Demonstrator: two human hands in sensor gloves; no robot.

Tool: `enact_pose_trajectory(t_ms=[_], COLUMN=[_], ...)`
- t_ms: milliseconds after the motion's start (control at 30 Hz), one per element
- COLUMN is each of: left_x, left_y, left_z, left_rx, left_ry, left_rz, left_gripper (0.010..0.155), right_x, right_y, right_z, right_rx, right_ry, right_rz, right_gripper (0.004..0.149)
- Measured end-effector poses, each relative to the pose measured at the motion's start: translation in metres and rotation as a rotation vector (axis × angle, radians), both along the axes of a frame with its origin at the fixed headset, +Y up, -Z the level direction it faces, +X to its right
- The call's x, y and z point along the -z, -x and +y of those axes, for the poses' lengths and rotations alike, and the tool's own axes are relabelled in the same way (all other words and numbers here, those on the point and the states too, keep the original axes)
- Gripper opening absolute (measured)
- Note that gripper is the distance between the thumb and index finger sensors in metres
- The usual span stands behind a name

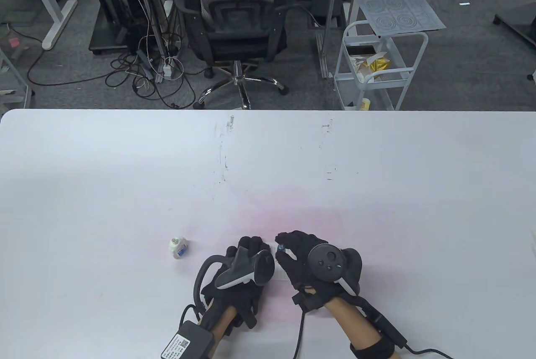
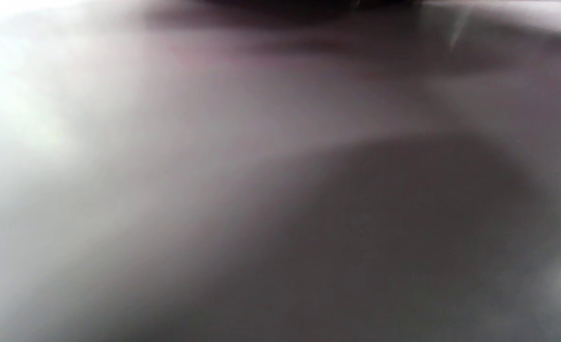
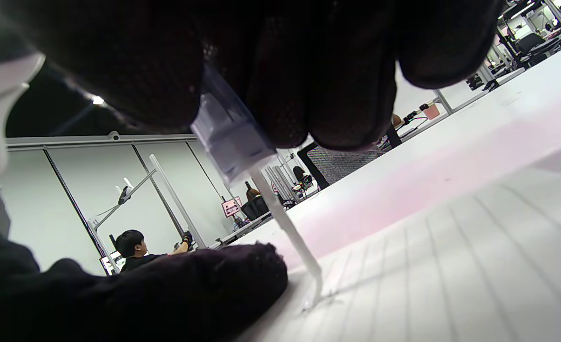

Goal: Brush correction fluid to cover black text

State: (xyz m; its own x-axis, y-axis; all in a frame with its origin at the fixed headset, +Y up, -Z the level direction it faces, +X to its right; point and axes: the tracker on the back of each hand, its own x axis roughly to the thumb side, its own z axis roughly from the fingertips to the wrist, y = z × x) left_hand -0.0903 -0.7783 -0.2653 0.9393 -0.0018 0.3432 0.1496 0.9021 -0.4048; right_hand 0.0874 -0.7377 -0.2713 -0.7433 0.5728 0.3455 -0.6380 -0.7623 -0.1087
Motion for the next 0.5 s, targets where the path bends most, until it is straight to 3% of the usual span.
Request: enact_pose_trajectory(t_ms=[500], left_x=[0.0000], left_y=[0.0000], left_z=[0.0000], left_rx=[0.000], left_ry=[0.000], left_rz=[0.000], left_gripper=[0.065], right_x=[-0.0012], right_y=[-0.0078], right_z=[0.0047], right_rx=[0.024], right_ry=[-0.016], right_rz=[-0.007], right_gripper=[0.047])
